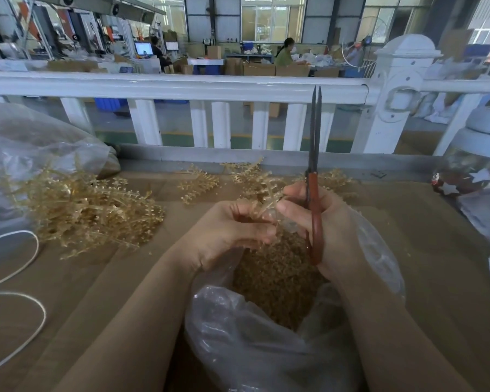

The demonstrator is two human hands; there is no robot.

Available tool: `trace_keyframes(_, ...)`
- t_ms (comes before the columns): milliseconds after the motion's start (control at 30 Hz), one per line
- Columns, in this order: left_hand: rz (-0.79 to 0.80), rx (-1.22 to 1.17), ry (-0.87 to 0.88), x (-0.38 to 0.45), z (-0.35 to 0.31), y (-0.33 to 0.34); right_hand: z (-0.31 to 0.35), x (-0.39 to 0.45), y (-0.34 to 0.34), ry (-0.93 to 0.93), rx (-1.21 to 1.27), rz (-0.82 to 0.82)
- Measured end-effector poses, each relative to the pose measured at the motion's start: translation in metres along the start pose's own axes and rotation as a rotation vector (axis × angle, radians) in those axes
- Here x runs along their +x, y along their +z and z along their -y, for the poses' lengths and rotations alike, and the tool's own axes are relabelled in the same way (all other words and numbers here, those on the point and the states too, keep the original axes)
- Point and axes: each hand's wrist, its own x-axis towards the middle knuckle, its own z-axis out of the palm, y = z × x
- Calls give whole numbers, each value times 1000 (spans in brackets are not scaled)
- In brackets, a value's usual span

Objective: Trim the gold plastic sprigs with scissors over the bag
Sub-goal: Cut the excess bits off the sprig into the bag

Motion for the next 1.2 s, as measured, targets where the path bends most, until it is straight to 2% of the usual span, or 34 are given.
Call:
trace_keyframes(233, -178, -79, 159, 4, -1, 1, 1, 1, 0, -42, -39, 36)
trace_keyframes(600, -143, 13, 153, 2, -3, 7, -5, 2, 2, -19, -102, -26)
trace_keyframes(1033, -200, -8, 203, 2, -4, 12, -5, 2, 2, -58, -22, 43)
trace_keyframes(1100, -217, -58, 214, 3, -4, 10, -4, 1, 3, -79, -98, 6)
trace_keyframes(1200, -287, -92, 263, 3, -5, 6, -4, 1, 1, -110, -385, -22)
